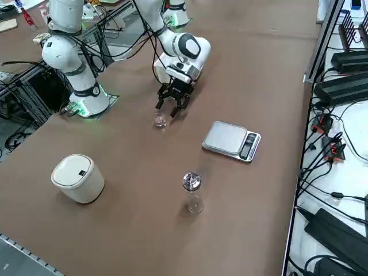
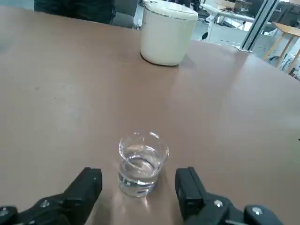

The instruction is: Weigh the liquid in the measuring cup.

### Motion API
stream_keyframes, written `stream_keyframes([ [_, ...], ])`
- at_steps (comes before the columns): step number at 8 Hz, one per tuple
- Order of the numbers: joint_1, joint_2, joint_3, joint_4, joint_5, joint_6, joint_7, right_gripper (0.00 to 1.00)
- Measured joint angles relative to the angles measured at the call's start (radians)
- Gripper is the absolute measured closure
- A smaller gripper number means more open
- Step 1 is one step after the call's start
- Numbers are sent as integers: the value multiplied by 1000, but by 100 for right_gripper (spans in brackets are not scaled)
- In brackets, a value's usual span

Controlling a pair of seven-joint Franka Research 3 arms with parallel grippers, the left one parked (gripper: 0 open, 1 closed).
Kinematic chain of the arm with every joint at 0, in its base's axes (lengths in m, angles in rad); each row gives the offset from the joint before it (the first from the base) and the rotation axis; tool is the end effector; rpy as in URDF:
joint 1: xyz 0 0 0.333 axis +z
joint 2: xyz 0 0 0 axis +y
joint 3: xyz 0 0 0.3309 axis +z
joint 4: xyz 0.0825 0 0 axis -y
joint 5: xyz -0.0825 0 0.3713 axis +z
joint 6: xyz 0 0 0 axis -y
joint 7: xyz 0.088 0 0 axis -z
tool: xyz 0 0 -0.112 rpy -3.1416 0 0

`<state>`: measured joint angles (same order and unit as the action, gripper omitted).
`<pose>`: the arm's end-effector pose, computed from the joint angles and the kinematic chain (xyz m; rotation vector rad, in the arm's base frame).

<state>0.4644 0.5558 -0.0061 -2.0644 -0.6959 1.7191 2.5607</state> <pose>0.4652 0.1595 0.1627 1.4660 -1.5967 0.6438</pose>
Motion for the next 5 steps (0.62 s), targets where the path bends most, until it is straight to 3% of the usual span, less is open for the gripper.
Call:
stream_keyframes([
  [5,-1,26,-4,-23,-32,3,56,4],
])
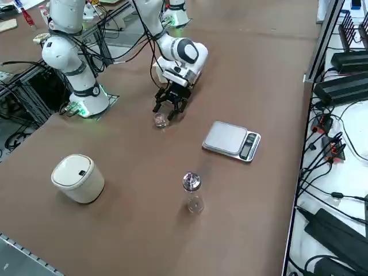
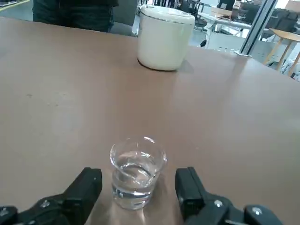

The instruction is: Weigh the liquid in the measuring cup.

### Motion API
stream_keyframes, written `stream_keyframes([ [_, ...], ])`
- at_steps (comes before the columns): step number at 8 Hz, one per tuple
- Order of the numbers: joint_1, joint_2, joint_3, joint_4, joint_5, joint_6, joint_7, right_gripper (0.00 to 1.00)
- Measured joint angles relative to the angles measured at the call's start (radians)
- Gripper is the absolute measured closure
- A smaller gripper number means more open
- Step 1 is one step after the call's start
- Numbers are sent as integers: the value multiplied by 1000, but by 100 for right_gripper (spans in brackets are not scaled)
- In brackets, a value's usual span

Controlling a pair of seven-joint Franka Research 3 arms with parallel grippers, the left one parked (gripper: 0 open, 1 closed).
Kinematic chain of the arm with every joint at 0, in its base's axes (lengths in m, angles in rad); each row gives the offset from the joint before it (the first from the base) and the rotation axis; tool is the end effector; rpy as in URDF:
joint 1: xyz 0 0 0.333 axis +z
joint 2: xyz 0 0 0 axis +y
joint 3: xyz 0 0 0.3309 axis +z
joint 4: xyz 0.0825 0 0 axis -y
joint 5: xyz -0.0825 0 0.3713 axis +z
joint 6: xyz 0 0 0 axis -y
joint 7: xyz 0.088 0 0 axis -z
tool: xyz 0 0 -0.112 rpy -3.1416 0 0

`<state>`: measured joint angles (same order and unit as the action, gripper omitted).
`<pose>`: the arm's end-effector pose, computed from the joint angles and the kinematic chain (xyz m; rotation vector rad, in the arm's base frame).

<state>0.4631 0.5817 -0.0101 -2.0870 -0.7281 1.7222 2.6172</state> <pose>0.4565 0.1498 0.1459 1.4266 -1.5823 0.6869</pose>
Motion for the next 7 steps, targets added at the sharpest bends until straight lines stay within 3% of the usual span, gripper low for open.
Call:
stream_keyframes([
  [7,-6,21,-16,-10,-18,17,78,5],
])
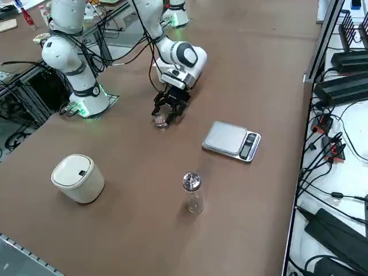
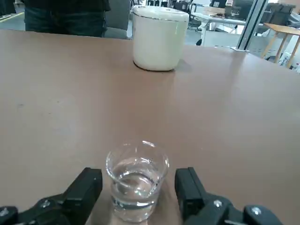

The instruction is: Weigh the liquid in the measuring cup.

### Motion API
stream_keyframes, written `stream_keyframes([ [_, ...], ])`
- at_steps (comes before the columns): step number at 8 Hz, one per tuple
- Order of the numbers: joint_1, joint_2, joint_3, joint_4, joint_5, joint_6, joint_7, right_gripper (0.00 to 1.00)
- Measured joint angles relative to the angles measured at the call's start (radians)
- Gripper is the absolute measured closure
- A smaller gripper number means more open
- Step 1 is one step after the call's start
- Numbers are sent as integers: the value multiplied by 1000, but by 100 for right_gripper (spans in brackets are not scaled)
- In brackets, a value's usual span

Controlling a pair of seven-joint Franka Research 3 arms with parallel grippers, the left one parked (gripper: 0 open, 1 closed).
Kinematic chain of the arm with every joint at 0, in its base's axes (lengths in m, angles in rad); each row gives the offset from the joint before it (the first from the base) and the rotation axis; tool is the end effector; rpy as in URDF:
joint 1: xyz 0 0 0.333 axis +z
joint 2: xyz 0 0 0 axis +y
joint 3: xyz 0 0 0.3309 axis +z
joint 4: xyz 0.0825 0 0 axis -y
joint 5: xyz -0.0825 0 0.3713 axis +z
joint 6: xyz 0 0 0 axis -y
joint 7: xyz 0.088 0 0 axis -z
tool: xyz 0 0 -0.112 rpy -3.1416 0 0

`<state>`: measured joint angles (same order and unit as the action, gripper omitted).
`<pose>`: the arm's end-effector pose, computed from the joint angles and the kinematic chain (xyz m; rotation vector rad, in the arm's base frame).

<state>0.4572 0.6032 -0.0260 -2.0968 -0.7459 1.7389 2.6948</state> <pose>0.4552 0.1371 0.1339 1.3648 -1.6243 0.7325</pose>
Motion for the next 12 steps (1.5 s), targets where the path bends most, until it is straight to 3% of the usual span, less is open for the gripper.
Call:
stream_keyframes([
  [4,0,23,0,-1,-31,2,15,11],
  [6,0,25,0,-1,-34,2,16,30],
  [7,0,24,0,0,-37,2,16,34],
  [12,0,20,-1,12,-42,-9,14,37],
])
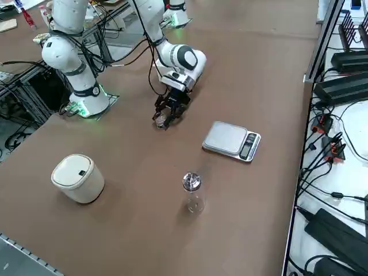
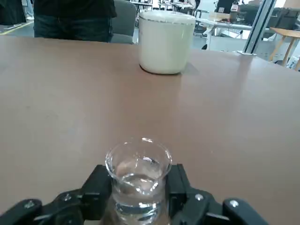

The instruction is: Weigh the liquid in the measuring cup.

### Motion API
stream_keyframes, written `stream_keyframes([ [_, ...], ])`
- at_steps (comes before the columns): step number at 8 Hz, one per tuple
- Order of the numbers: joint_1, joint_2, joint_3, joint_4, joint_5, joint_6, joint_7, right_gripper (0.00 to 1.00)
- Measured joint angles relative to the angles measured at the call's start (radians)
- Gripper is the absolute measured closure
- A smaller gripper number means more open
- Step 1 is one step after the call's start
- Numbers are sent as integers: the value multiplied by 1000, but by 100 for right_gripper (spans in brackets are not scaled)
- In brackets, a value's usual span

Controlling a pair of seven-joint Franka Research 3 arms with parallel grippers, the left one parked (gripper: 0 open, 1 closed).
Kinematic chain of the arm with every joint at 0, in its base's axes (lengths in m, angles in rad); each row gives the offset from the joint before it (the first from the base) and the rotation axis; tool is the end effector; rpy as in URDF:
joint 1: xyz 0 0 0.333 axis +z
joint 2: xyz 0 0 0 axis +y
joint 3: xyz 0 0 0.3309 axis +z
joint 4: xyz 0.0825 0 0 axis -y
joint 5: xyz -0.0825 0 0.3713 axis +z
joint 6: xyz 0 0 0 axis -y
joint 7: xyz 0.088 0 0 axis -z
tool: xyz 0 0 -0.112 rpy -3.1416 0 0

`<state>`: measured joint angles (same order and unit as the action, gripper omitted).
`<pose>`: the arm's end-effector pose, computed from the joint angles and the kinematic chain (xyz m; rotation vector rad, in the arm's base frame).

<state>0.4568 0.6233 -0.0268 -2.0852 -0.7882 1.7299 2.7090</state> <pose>0.4591 0.1343 0.1287 1.3661 -1.5962 0.7790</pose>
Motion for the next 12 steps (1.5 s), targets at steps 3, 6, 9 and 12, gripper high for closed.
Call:
stream_keyframes([
  [3,0,-12,-11,63,-5,-60,-30,37],
  [6,-1,-26,-56,169,-49,-109,-145,37],
  [9,-7,-32,-67,288,-105,-118,-271,37],
  [12,-37,-26,-67,403,-175,-107,-392,37],
])
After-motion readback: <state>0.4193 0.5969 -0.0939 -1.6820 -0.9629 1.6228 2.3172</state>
